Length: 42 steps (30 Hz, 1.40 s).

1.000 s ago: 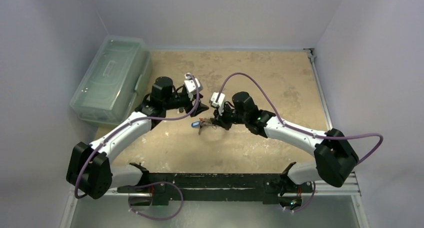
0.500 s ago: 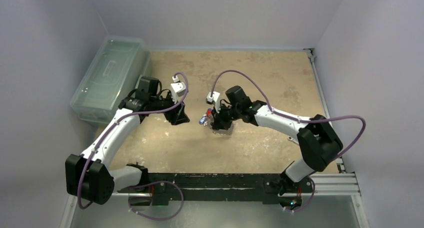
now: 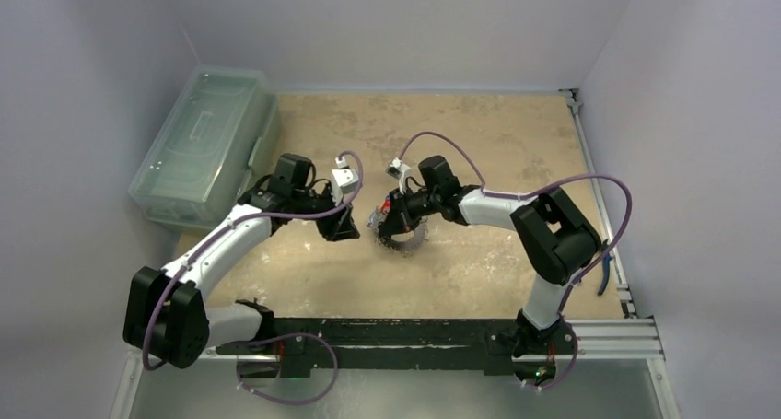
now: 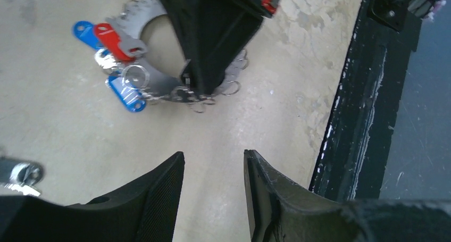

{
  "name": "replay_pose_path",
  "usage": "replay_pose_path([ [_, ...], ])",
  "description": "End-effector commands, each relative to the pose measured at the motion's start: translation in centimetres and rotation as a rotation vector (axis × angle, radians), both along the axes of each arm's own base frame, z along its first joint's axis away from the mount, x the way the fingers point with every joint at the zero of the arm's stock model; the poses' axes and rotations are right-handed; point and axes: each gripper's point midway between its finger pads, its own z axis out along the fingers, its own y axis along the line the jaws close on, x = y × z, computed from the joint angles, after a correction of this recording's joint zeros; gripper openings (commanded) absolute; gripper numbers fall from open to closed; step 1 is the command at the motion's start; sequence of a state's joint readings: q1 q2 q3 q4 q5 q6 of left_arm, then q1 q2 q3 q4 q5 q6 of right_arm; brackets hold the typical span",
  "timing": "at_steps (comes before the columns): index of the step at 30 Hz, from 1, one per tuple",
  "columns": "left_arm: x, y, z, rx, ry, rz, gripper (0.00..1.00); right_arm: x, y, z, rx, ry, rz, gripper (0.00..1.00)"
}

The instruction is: Remove the keys from the keyring

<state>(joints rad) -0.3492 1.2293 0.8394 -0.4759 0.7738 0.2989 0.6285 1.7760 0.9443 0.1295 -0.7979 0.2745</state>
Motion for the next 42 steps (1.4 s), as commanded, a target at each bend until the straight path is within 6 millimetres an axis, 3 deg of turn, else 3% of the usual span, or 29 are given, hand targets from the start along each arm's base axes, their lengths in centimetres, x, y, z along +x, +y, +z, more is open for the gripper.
replay_pose_path([
  [1, -0.7, -2.0, -0.7, 0.03, -0.089, -0.157, 0.44, 0.9, 0.7, 2.8, 0.098, -0.044, 0.005, 0.0],
  [4, -0.3, -2.2, -1.6, 0.052, -0.168, -0.25, 0.44, 1.6, -0.2, 3.2, 0.081, -0.111, -0.013, 0.0],
  [7, -1.5, -1.3, -3.8, 0.116, -0.219, -0.436, 0.45, 2.7, -1.0, 3.6, 0.081, -0.126, -0.033, 0.0],
  [9, -0.3, -0.5, -4.4, 0.181, -0.261, -0.462, 0.44, 2.9, -1.3, 3.5, 0.082, -0.108, -0.037, 0.0],
  [11, 2.0, 0.0, -3.6, 0.186, -0.301, -0.409, 0.45, 2.9, -1.3, 3.7, 0.09, -0.111, -0.04, 0.0],
  [14, 3.7, -0.1, -2.1, 0.204, -0.326, -0.389, 0.45, 2.6, -1.1, 4.6, 0.123, -0.105, -0.031, 0.0],
  [16, 4.2, -1.1, -0.5, 0.119, -0.317, -0.296, 0.46, 2.4, -0.9, 5.5, 0.148, -0.103, -0.024, 0.0],
  [18, 2.9, -2.6, -0.1, 0.016, -0.283, -0.301, 0.52, 2.5, -0.8, 6.2, 0.164, -0.108, -0.031, 0.0],
  [19, 3.1, -3.3, 0.3, -0.03, -0.264, -0.261, 0.52, 2.5, -0.7, 6.3, 0.171, -0.099, -0.034, 0.0],
  [24, 6.8, -4.9, 0.9, -0.112, -0.317, -0.125, 0.46, 1.8, -0.4, 6.2, 0.197, -0.047, 0.007, 0.0],
  [27, 6.6, -5.3, 0.0, -0.12, -0.326, -0.151, 0.43, 1.8, -0.5, 6.5, 0.211, -0.052, 0.026, 0.0],
  [31, 4.7, -6.4, -1.7, -0.114, -0.331, -0.253, 0.39, 2.7, -0.5, 5.8, 0.193, -0.039, 0.033, 0.0],
  [37, 5.6, -7.0, -2.9, -0.095, -0.391, -0.258, 0.37, 5.6, -2.7, 3.4, 0.112, -0.051, -0.017, 0.0],
  [42, 5.7, -7.5, -3.6, -0.092, -0.409, -0.254, 0.39, 6.1, -2.8, 2.9, 0.085, -0.066, -0.021, 0.0],
])
